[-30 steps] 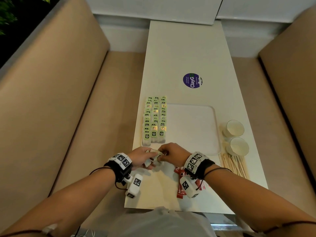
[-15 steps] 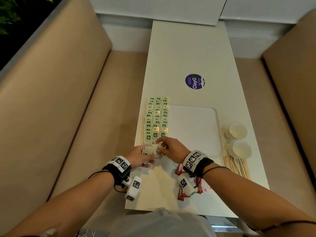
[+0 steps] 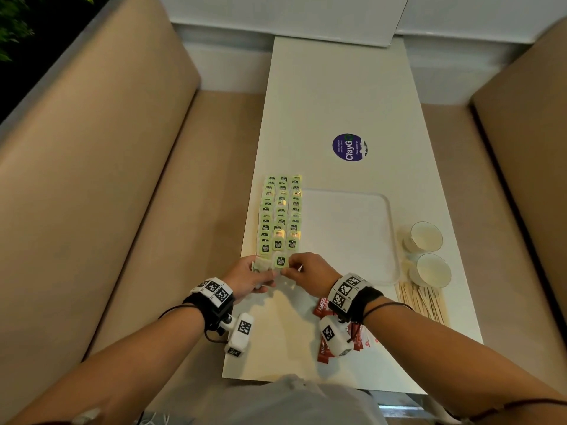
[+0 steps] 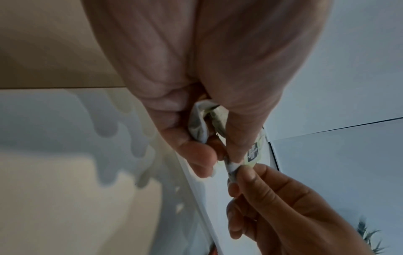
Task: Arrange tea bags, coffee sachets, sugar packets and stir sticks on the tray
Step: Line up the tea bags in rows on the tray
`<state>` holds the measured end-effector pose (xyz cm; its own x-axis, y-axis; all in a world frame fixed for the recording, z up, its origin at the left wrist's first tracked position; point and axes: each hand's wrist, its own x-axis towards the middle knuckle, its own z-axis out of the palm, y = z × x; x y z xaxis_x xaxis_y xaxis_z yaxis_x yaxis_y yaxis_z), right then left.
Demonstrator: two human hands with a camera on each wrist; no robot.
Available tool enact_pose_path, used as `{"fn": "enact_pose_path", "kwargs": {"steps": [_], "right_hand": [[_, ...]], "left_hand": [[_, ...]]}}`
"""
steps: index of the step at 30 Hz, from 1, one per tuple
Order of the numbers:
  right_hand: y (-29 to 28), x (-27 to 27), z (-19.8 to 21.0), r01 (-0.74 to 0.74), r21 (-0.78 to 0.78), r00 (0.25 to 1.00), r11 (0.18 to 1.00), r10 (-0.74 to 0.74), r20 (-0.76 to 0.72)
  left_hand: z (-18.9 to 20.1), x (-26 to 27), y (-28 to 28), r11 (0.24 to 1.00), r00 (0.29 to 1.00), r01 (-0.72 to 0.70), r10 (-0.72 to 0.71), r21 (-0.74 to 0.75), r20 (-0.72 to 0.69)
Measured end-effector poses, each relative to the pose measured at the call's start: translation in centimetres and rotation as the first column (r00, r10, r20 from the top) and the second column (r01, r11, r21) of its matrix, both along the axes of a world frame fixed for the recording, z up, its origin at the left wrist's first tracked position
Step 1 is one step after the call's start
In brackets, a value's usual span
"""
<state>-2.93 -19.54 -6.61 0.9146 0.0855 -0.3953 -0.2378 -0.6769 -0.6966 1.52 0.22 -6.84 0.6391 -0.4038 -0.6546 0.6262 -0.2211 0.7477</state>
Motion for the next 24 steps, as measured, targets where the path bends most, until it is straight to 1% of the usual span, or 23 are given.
{"fn": "enact_pose_path", "kwargs": {"steps": [2, 5, 9, 14, 16, 20, 22, 24], "right_hand": [[0.1, 0.6, -0.2, 0.071, -0.019, 0.998, 0.997, -0.071, 0.003], [0.4, 1.8, -0.7, 0.169, -0.087, 0.985, 0.982, -0.172, -0.030], [1.2, 2.8, -1.4, 0.161, -0.150, 0.978, 0.976, -0.178, -0.111], [2.4, 3.4, -1.5, 0.168, -0.215, 0.966, 0.962, -0.203, -0.157], [2.8, 3.6, -1.5, 0.187, -0.238, 0.956, 0.953, -0.233, -0.178], [2.8, 3.9, -1.5, 0.174, -0.279, 0.946, 0.944, -0.239, -0.217], [2.6, 3.7, -1.3, 0.201, -0.261, 0.948, 0.944, -0.254, -0.190], [2.4, 3.4, -1.1, 0.230, -0.233, 0.956, 0.945, -0.264, -0.129]], "left_hand": [[-0.1, 0.1, 0.1, 0.999, 0.999, -0.038, 0.039, 0.003, -0.022], [0.0, 0.4, 0.4, 0.993, 0.990, -0.116, 0.116, 0.000, -0.084], [0.1, 0.9, 1.2, 0.987, 0.974, -0.156, 0.146, -0.042, -0.171], [0.3, 1.2, 1.8, 0.986, 0.968, -0.162, 0.150, -0.047, -0.200], [0.4, 1.1, 2.0, 0.989, 0.974, -0.136, 0.125, -0.048, -0.190], [0.0, 0.8, 2.1, 0.996, 0.990, -0.077, 0.070, -0.049, -0.125], [-0.1, 0.7, 2.1, 0.997, 0.993, -0.062, 0.056, -0.052, -0.101], [-0.1, 0.7, 2.0, 0.997, 0.995, -0.055, 0.051, -0.050, -0.082]]}}
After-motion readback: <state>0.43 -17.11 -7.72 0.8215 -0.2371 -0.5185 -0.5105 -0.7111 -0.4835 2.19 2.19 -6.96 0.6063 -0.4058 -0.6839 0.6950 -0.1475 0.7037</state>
